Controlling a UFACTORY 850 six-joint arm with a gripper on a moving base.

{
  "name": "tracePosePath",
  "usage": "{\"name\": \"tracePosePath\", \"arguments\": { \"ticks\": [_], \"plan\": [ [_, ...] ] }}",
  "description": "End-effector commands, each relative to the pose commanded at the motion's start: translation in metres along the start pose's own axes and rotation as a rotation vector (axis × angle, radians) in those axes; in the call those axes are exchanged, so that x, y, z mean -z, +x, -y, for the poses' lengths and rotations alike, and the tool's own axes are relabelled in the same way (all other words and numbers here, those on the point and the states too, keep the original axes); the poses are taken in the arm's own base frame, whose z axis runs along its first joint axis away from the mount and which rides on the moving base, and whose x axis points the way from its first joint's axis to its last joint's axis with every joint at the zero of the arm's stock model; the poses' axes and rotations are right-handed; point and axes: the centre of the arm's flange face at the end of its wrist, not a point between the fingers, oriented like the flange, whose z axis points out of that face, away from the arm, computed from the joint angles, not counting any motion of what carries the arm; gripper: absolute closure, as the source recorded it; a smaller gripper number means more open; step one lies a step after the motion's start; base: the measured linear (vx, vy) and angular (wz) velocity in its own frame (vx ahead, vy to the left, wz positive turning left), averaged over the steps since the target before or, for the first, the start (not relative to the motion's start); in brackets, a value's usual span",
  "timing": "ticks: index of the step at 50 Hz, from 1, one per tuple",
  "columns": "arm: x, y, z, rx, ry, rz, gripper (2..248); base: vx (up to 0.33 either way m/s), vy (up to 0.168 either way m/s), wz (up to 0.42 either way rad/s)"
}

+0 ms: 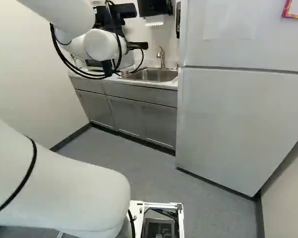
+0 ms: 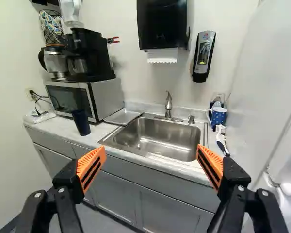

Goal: Rinse the cup and place it in the tray

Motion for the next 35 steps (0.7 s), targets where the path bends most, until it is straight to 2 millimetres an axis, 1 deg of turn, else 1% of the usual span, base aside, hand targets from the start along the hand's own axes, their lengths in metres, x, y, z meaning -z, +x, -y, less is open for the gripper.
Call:
{"name": "tracePosePath", "arguments": {
  "ticks": [4,35],
  "plan": [
    [0.0005,0.0042,0.0,0.0,0.0,-0.007,3,0.0,0.0,0.0],
    [0.0005,0.0042,0.0,0.0,0.0,-0.007,3,0.0,0.0,0.0]
  ]
}}
